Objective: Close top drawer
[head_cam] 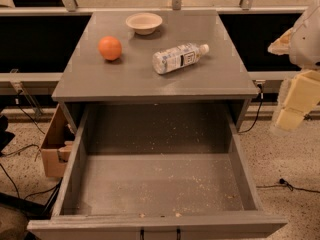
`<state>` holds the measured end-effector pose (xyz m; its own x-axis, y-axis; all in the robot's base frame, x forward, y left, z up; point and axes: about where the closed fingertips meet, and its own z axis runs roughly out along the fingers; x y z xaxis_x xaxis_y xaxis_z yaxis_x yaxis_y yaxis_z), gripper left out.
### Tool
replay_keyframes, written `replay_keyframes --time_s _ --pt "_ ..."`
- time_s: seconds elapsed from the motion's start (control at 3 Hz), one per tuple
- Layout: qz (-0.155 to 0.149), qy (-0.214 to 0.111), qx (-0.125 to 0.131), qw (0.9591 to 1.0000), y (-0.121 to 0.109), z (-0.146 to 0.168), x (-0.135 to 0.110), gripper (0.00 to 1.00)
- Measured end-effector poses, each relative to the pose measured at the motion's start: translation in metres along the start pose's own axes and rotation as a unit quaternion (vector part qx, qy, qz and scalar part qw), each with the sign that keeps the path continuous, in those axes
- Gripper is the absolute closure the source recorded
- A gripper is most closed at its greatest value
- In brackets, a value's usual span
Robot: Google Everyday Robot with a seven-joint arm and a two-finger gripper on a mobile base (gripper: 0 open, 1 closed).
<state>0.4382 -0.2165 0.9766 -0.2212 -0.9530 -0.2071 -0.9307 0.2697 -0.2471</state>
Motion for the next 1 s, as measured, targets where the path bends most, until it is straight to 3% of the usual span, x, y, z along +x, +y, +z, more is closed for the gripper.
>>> replay_keyframes --time_s 0.33,0.67,1.0 --pt "0.000 0.000 0.000 1.0000 0.000 0.000 0.000 0.00" --pt "0.005 -0.001 0.004 1.0000 0.016 0.014 0.006 0.00" --pt "0.003 -0.024 0.045 0.9987 0.062 0.014 0.006 0.18"
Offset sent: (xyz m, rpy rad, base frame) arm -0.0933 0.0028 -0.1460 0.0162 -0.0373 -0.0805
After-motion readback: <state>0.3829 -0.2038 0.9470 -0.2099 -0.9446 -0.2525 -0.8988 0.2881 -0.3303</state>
